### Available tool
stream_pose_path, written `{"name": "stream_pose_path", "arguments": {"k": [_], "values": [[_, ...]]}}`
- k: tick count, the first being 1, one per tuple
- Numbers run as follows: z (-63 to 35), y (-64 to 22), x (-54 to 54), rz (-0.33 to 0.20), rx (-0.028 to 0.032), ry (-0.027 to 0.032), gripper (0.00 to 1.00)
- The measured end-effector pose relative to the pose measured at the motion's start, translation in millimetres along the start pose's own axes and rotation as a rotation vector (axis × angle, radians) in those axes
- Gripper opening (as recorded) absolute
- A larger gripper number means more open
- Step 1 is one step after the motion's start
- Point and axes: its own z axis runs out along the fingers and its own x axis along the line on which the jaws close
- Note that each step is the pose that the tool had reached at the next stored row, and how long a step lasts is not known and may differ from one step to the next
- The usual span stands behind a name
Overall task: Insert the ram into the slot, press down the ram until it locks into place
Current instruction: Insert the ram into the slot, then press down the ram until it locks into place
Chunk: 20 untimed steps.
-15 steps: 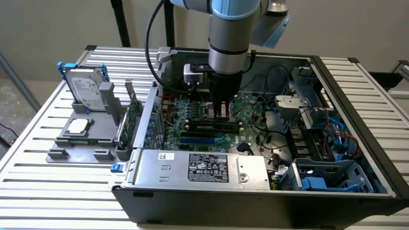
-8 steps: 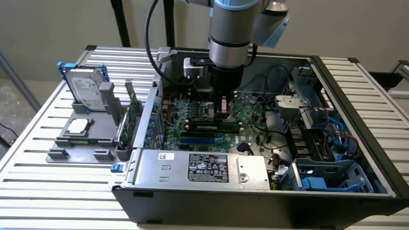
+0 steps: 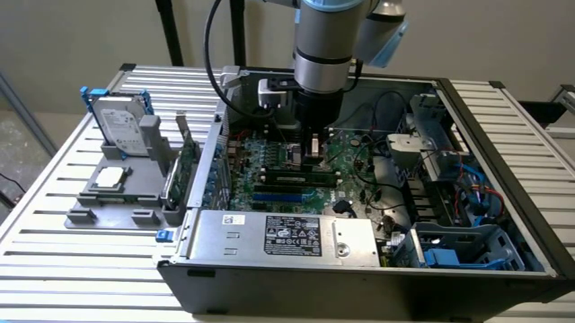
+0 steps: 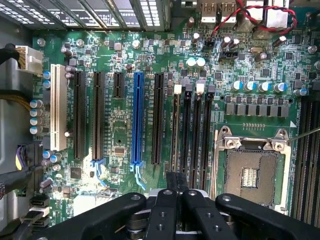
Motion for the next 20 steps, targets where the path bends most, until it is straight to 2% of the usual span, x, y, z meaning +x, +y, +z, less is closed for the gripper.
{"name": "stream_pose_path", "arguments": {"k": [20], "values": [[0.5,0.9,-0.3,0.000,0.0000,0.0001,0.11]]}}
